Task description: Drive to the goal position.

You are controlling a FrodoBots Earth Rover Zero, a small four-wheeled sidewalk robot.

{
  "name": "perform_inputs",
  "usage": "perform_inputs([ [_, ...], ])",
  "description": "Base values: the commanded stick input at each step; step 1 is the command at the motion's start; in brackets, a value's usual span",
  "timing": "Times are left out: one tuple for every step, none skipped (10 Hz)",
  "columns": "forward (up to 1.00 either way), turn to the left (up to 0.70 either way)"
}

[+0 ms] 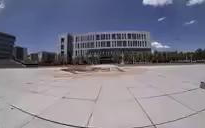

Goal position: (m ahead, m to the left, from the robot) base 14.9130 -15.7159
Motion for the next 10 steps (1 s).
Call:
perform_inputs([
  [0.5,-0.5],
  [0.5,-0.5],
  [0.5,-0.5],
  [0.5,-0.5],
  [0.5,-0.47],
  [0.5,-0.36],
  [0.5,-0.26],
  [0.5,-0.15],
  [0.5,-0.05],
  [0.5,0.0],
])
